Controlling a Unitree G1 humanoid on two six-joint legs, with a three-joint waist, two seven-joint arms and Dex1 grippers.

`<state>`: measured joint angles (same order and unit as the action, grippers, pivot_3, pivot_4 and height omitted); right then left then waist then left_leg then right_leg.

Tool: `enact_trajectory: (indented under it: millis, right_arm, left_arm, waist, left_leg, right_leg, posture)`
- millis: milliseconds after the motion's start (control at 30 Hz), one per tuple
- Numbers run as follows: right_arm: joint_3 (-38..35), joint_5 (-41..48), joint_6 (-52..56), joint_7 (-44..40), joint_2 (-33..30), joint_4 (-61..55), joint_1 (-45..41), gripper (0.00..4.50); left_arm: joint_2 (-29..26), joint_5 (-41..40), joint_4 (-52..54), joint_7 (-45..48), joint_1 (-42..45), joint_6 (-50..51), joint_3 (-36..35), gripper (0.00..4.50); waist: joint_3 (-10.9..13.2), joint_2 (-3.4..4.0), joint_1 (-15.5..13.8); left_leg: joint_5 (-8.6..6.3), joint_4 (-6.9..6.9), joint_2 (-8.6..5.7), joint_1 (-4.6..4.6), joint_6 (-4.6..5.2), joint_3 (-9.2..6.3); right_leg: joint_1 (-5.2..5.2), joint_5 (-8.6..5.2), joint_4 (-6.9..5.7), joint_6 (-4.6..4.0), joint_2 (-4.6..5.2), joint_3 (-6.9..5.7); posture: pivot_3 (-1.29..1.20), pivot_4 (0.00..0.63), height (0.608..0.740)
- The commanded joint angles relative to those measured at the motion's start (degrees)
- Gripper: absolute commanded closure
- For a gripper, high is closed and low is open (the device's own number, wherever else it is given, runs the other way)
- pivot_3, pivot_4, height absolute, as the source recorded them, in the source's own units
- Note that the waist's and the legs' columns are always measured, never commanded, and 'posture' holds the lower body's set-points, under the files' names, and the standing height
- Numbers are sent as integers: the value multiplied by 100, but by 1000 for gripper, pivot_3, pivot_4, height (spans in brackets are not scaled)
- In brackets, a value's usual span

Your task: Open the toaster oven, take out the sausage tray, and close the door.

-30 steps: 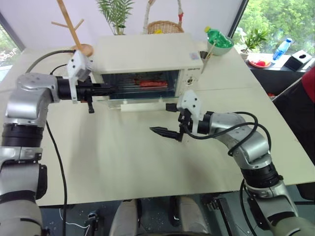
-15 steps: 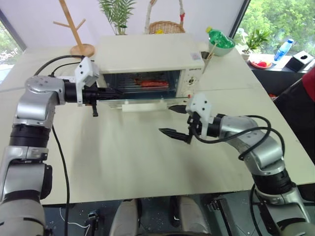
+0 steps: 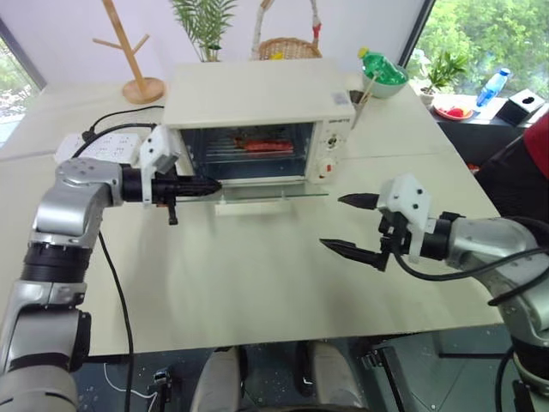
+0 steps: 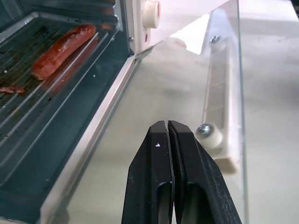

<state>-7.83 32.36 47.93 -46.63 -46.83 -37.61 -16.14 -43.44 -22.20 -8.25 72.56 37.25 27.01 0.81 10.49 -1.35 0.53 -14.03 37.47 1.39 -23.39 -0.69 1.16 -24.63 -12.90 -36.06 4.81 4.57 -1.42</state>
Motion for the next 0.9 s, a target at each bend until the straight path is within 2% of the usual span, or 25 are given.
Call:
enact_trajectory:
  millis: [33, 467, 567, 800, 900]
  right_arm:
    - [-254, 254, 37, 29, -123, -147, -204, 0]
    - [12, 644, 71, 43, -105, 208, -720, 0]
    - [30, 671, 77, 59, -96, 264, -784, 0]
    - [23, 760, 110, 144, -76, 337, -883, 0]
    - [19, 767, 102, 164, -78, 347, -876, 0]
  left_arm:
    - [92, -205, 407, -224, -188, 185, -170, 4426]
    - [636, -370, 800, -956, -1017, 466, -229, 4426]
    - [670, -330, 797, -947, -1156, 453, -192, 3579]
    - [658, -207, 653, -927, -1296, 358, -143, 22]
    - [653, -131, 562, -929, -1299, 278, -113, 22]
  waist:
    - [0, 0, -13]
    - [0, 0, -145]
    - [0, 0, -136]
    - [0, 0, -123]
    - [0, 0, -123]
  left_leg:
    - [0, 0, 0, 0, 0, 0]
    - [0, 5, -2, -2, 0, -1]
    - [0, 11, -4, -4, 0, -2]
    - [0, 11, -1, -1, 0, -2]
    - [0, 11, -1, -2, 0, -1]
  right_leg:
    - [1, 0, 0, 0, 0, 0]
    - [5, -1, 5, -2, 3, -1]
    - [7, -2, 6, -3, 6, -1]
    - [7, -6, 5, -10, 2, -2]
    - [7, -6, 5, -10, 3, -1]
  posture:
    - [0, 150, 740]
    - [0, 150, 740]
    - [0, 150, 740]
    - [0, 150, 740]
    - [0, 150, 740]
